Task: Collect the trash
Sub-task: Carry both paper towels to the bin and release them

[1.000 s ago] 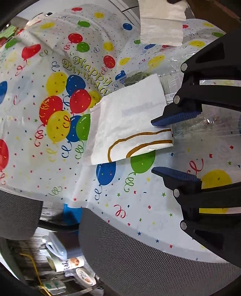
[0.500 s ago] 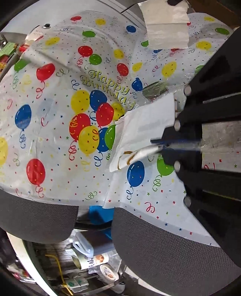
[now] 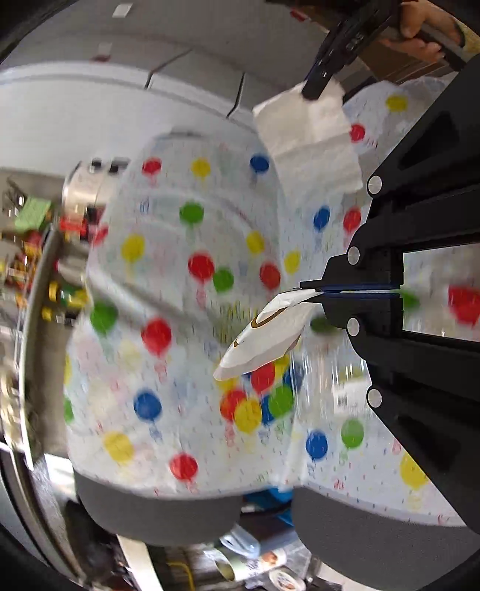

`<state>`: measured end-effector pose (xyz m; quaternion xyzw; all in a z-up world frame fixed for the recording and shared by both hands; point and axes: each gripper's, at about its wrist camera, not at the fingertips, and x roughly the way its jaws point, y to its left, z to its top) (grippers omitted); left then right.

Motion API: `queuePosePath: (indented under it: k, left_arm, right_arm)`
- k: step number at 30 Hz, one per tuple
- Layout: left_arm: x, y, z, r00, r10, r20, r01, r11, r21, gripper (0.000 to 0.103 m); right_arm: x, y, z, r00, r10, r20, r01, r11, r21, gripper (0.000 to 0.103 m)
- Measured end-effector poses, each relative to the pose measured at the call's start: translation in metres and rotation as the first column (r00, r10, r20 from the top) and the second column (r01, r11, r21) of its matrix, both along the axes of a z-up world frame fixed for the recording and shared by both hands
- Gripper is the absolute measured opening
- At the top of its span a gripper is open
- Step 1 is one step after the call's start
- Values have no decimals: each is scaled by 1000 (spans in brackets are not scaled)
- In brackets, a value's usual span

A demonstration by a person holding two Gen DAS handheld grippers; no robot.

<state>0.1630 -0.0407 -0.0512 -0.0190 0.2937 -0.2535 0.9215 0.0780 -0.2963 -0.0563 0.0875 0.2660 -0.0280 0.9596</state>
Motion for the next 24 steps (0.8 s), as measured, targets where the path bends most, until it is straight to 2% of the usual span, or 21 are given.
queuePosePath:
  k: [3, 6, 12, 16, 24]
  left_arm:
    - [-25, -36, -2, 996, -86, 5, 86, 996, 3, 0]
    - [-55, -79, -8, 982, -189, 13, 189, 982, 17, 0]
    - [-106, -148, -17, 933, -360, 18, 360, 932, -27, 0]
    - [-139, -198, -23, 877, -481, 9, 480, 875, -65, 0]
    - [-194, -280, -47, 749, -662, -36, 660, 750, -47, 0]
  right_arm:
    - [-23, -19, 0, 999, -39, -1, 39, 999, 2, 4]
    - [-50, -40, 0, 996, -91, 3, 91, 996, 5, 4]
    - [-117, -89, -3, 971, -239, 7, 239, 971, -12, 4]
    - [-170, -123, -8, 933, -360, -3, 360, 933, -24, 4]
    - [-260, -176, -34, 833, -551, -54, 551, 834, -3, 4]
